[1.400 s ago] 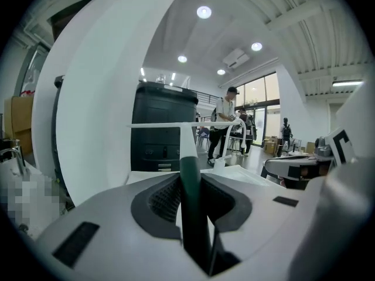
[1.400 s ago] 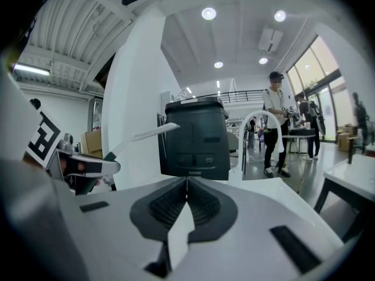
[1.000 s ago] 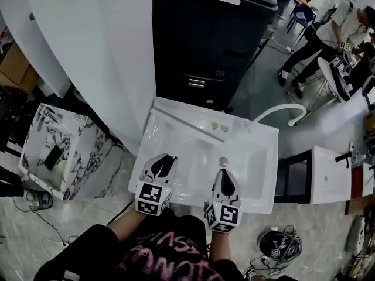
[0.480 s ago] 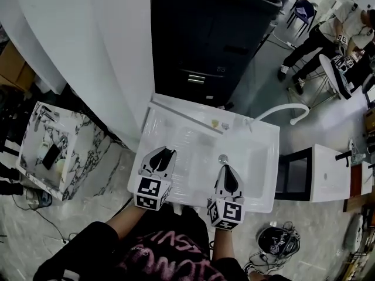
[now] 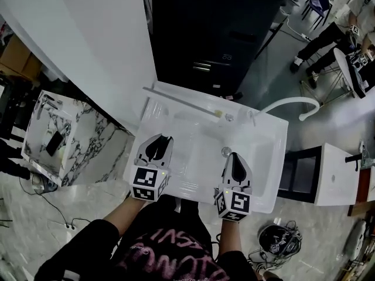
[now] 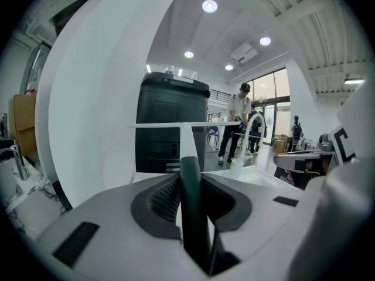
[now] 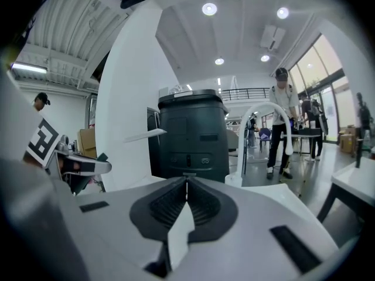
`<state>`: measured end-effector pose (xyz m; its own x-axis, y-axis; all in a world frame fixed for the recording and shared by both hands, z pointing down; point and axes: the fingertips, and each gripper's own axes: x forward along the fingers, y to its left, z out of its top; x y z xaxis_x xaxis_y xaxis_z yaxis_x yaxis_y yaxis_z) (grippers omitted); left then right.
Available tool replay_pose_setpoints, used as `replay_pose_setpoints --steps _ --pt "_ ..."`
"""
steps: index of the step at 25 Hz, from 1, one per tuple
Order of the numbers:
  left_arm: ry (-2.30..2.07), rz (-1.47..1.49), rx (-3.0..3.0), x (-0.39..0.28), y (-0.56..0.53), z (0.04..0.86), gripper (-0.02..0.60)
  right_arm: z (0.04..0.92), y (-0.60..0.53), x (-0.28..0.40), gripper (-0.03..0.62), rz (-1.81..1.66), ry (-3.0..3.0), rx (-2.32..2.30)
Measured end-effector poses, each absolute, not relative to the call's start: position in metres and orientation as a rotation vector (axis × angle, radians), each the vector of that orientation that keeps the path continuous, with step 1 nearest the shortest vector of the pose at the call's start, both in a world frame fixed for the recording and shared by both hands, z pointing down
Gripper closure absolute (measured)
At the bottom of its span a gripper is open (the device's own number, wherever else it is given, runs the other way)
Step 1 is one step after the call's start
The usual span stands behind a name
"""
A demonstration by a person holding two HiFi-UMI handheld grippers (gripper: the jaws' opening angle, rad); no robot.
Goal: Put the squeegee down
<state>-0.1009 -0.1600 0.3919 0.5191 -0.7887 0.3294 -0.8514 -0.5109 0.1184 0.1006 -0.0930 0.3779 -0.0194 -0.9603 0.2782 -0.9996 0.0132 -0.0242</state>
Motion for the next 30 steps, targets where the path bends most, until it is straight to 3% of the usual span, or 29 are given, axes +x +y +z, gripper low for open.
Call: replay_pose_setpoints --steps 30 --pt "-1.483 0.363 2.458 -0.073 -0.171 0.382 0.497 0.387 -0.117 0.127 0.572 0.378 -2.211 1.994"
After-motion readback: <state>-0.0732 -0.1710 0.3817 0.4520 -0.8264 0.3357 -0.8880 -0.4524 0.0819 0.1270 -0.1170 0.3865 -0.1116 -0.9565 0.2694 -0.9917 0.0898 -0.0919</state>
